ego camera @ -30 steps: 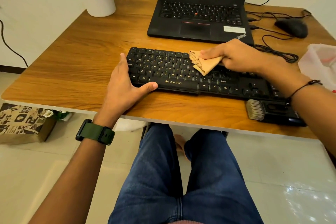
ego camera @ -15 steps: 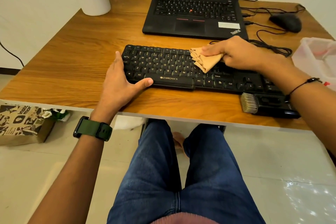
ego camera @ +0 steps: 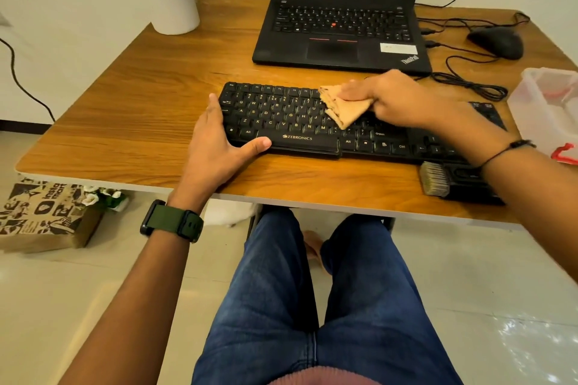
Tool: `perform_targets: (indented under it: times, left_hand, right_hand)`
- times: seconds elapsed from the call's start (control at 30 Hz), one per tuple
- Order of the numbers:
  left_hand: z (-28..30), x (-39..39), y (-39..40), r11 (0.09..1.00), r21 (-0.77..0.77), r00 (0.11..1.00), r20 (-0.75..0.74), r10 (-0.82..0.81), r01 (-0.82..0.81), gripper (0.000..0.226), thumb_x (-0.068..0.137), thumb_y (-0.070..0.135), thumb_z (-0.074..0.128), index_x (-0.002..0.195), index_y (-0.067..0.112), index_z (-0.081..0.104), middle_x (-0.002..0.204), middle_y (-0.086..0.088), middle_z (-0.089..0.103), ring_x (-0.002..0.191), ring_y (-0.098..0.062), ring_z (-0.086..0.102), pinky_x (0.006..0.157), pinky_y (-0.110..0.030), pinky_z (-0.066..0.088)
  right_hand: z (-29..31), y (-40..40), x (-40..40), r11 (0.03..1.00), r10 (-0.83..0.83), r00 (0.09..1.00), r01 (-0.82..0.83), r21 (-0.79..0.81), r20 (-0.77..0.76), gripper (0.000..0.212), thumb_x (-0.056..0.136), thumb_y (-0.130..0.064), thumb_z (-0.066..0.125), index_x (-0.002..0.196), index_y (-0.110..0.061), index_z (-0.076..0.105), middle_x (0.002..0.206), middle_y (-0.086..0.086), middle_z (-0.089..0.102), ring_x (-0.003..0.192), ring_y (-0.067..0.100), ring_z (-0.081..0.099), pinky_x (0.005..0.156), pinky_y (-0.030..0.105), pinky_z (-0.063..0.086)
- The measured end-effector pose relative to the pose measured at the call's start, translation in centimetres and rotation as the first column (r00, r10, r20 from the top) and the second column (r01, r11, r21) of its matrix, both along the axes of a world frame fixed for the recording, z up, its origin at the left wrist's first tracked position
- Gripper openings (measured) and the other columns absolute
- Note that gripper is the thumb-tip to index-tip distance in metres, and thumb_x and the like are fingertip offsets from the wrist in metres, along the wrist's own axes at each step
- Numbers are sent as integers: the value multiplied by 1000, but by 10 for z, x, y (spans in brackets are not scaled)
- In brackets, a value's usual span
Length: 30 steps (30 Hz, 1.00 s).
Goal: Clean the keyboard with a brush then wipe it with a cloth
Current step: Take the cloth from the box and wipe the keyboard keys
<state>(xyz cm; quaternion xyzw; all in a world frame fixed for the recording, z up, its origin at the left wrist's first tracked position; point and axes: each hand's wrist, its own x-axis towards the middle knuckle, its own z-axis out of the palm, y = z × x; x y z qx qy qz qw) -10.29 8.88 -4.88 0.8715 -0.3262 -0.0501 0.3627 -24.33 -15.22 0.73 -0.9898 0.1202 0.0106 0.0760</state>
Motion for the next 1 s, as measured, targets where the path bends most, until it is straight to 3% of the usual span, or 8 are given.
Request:
perform_targets:
  times: [0.13, 0.3, 0.47, 0.57, 0.7, 0.77, 0.87, 1.0]
  left_hand:
    - [-1, 1, 0, 1000, -1, 1000, 12, -6, 6, 114, 69, 51, 72, 149, 8, 3, 153, -8, 24, 140, -21, 23, 114, -37, 23]
    - [0, -1, 0, 1000, 3, 1000, 14, 3, -3, 112, 70, 49, 72, 149, 10, 3, 154, -8, 22, 141, -22, 22, 115, -40, 23]
    - [1, 0, -1, 1000, 9, 1000, 9, 1, -1, 112, 69, 49, 72, 149, 10, 4, 154, -8, 23, 141, -23, 22, 115, -40, 23]
    - [0, 0, -1, 1000, 0, 1000, 10, -3, 3, 113, 67, 52, 72, 149, 10, 6, 153, -8, 25, 140, -23, 24, 114, -41, 24]
    - [0, 2, 0, 1000, 15, 1000, -7, -7, 7, 117, 57, 67, 66, 146, 10, 15, 149, -8, 32, 136, -24, 31, 110, -47, 31]
    - [1, 2, 1, 1000, 19, 1000, -2, -11, 11, 118, 54, 71, 63, 144, 9, 19, 147, -8, 35, 134, -25, 34, 108, -48, 34]
    - [0, 2, 0, 1000, 25, 1000, 13, -3, 3, 113, 64, 59, 69, 147, 9, 11, 150, -9, 31, 137, -25, 29, 112, -44, 29]
    - [0, 1, -1, 1000, 19, 1000, 25, -7, 7, 113, 66, 56, 70, 148, 9, 8, 151, -9, 28, 138, -24, 27, 112, -44, 28]
  right_hand:
    - [20, -17, -24, 999, -40, 996, 40, 4, -81, 51, 87, 8, 44, 129, -20, 54, 139, 4, 50, 129, 23, 44, 103, 27, 32]
    - [31, -2, -1, 998, -54, 992, 50, 38, 111, 49, 86, 7, 45, 129, -15, 54, 135, 7, 53, 126, 22, 45, 100, 25, 31]
    - [10, 6, 13, 998, 57, 998, -58, -31, -30, 55, 85, 11, 40, 132, -15, 51, 139, 11, 49, 131, 28, 42, 110, 37, 32]
    - [10, -4, -10, 999, 42, 998, -43, -20, -53, 54, 86, 11, 41, 133, -15, 50, 140, 10, 47, 132, 26, 40, 110, 32, 30]
    - [26, -14, -38, 999, -31, 994, 32, 5, -109, 50, 88, 7, 43, 129, -20, 54, 137, 4, 52, 122, 17, 48, 89, 12, 34]
    - [35, -14, -39, 991, -112, 994, 112, 77, -11, 45, 88, 6, 47, 125, -18, 58, 129, 3, 58, 106, 6, 50, 75, 4, 34]
    - [33, -10, -26, 981, -193, 966, 188, 47, 173, 42, 88, 1, 51, 125, -17, 58, 124, 6, 61, 109, 14, 52, 86, 19, 37]
    - [7, 9, -15, 961, -208, 978, 208, -182, 20, 39, 90, -11, 46, 127, -15, 57, 116, 15, 63, 108, 32, 56, 88, 38, 47]
